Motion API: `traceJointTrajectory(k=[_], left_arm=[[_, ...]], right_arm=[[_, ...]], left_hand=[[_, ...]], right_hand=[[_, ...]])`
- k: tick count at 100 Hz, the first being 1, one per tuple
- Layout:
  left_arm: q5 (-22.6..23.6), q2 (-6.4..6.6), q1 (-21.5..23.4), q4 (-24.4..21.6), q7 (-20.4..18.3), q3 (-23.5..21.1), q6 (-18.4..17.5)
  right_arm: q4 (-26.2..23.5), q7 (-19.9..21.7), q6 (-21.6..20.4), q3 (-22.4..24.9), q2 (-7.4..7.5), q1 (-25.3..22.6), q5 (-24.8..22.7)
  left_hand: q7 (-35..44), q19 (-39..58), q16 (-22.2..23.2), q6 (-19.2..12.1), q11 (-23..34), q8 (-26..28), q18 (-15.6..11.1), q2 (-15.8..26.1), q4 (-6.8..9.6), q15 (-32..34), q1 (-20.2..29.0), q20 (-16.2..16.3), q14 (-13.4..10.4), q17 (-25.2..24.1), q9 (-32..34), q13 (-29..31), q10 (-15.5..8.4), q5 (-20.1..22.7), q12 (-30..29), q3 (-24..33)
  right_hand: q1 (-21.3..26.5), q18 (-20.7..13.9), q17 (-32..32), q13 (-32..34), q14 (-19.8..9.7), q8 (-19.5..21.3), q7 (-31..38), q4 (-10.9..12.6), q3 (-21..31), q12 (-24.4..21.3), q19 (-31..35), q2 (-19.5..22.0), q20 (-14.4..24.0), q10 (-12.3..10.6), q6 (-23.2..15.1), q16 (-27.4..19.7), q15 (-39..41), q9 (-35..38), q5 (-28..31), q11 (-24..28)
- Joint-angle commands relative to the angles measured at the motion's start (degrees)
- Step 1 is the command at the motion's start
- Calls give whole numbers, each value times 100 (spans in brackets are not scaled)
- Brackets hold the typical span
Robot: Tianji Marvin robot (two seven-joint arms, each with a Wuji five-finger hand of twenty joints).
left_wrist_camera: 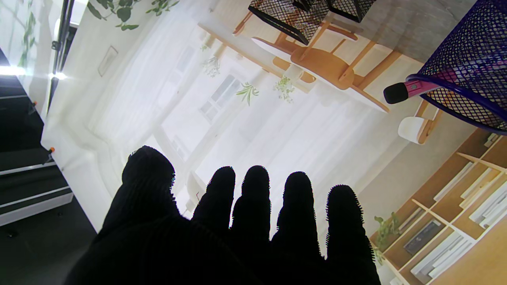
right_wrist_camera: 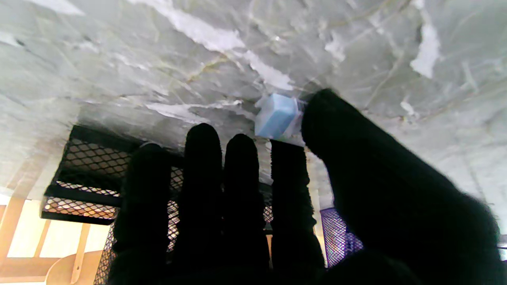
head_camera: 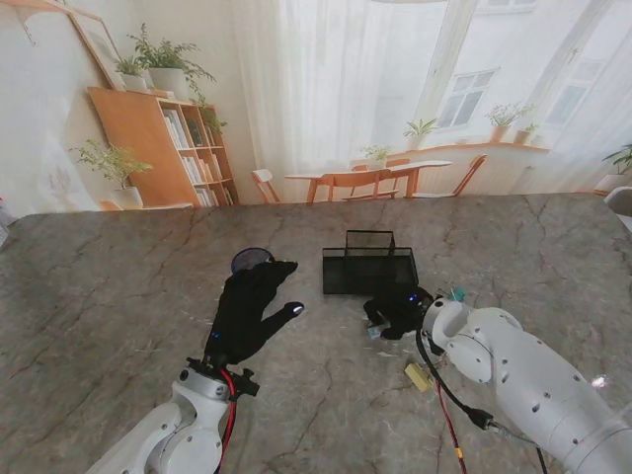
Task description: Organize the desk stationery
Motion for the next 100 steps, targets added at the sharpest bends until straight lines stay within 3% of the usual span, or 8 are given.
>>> traceJointTrajectory(k=[1,22,30,37,51,71,87,100], left_arm=[[-32,-26,26,16,8,5,-16],[-43,-27,38,8,2,-7,-17],[-52,-29,46,2,0,-14,-11],[-62,-31,52,-2,2,-19,-7],[-75,-35,65,-8,9,-33,-3],[-103,-41,86,-21,12,-53,0],[-110,-43,93,-24,17,-61,-5],[-115,-42,96,-24,8,-66,-5]], right_arm=[[208,124,-21,-87,-5,-92,-13],[199,51,12,-76,-39,-101,84],[191,2,12,-78,-53,-102,111],[179,-35,70,-81,-79,-112,185],[170,-41,142,-91,-110,-120,312],[137,20,115,-74,-127,-142,443],[209,56,131,-98,-121,-96,464],[252,138,171,-117,-129,-89,582]], left_hand=[[38,-94,41,-126,-3,49,-58,490,259,-6,107,-75,-189,-60,56,88,-166,56,26,-125],[43,-95,45,-132,-3,51,-48,494,254,-2,128,-76,-181,-59,59,103,-158,70,25,-131],[43,-99,48,-141,-2,52,-47,500,254,1,138,-78,-180,-66,64,108,-162,72,25,-128],[45,-102,50,-138,-4,53,-39,498,253,4,138,-80,-178,-69,59,113,-168,77,24,-132],[50,-114,54,-139,-5,55,-39,502,251,7,161,-86,-190,-80,58,125,-168,87,23,-130],[65,-119,59,-133,-4,62,-37,510,251,12,180,-90,-194,-75,68,146,-174,121,21,-126],[83,-117,61,-143,-5,70,-34,507,248,14,178,-90,-192,-60,76,167,-169,161,18,-133],[90,-116,62,-147,-3,75,-35,500,247,13,188,-90,-192,-50,81,171,-172,177,18,-133]], right_hand=[[460,216,-51,-83,11,566,2031,53,-9,69,67,-6,-32,-105,-1040,-52,-43,-59,388,208],[415,62,-7,-109,-161,1163,2736,64,130,295,43,-53,-65,-402,-1400,-51,-75,-204,495,507],[424,-1,36,-111,-195,1308,2913,40,193,335,20,-138,-89,-442,-1571,-56,-97,-255,600,552],[457,-36,86,-118,-218,2030,2891,-36,375,336,10,-321,-137,-480,-1704,-60,-128,-328,840,573],[499,-34,206,-62,-226,2247,2991,-62,537,335,-56,-489,-194,-443,-1765,-117,-242,-403,1028,521],[633,93,968,749,18,2435,2993,-137,510,-494,-313,-558,-573,-249,-1784,-795,-1472,395,1063,-806],[819,-118,2063,1755,-76,2653,2642,-162,379,-698,-3,-578,-1033,-495,-1709,-1189,-1570,1495,1018,-1480],[938,-190,2391,2064,-121,2116,1683,-148,414,-877,79,-517,-1264,-407,-1774,-1201,-1561,1775,573,-1897]])
